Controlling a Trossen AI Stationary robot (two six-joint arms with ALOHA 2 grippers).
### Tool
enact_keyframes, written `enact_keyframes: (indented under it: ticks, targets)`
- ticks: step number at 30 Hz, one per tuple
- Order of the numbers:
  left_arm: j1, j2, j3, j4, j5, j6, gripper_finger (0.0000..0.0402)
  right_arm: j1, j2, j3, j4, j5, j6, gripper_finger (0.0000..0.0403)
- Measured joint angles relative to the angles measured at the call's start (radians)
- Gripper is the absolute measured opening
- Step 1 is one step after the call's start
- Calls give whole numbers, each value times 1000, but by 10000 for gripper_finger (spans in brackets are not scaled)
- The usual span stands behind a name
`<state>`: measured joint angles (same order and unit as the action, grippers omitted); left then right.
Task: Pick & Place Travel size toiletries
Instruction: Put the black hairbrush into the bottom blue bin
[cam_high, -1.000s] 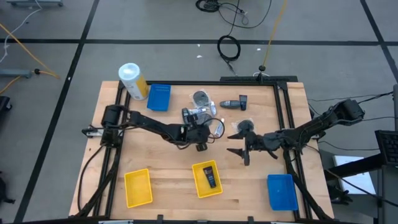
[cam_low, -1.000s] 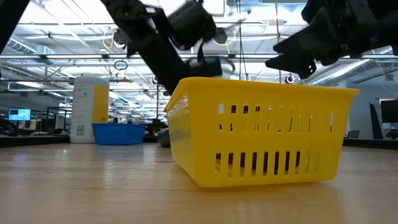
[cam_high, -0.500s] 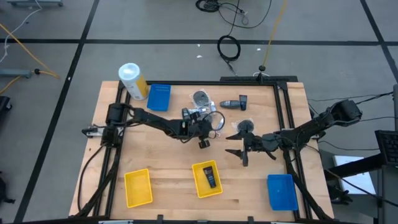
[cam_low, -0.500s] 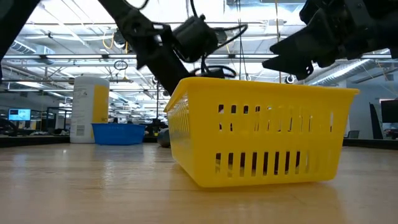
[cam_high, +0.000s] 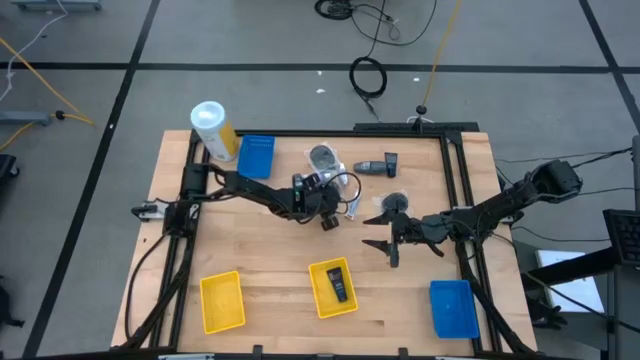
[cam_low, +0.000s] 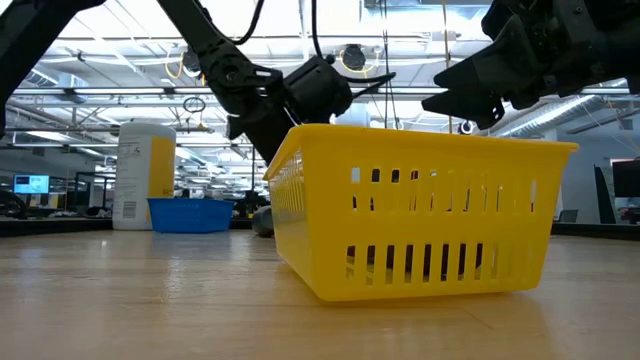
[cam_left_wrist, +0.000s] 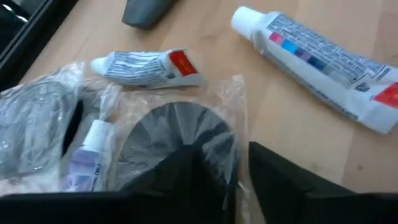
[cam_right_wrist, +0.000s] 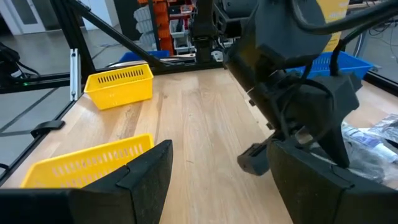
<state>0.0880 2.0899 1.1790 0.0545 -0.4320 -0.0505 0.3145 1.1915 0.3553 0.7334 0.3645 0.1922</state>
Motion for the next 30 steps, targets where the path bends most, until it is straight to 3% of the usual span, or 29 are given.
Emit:
enact_keyframes:
  ticks: [7, 22, 27, 30]
  targets:
    - [6, 16, 1, -12, -6, -3, 13, 0, 0, 0, 5, 0, 5, 254]
    - [-119, -142, -3, -71, -21, 47, 4, 14, 0, 0, -24, 1, -93, 254]
    - [-159, -217, -3, -83, 23, 47, 2, 38, 0, 0, -55, 5, -166, 254]
    - [-175, -249, -3, -82, 101, 47, 7, 49, 3, 0, -86, 33, -202, 254]
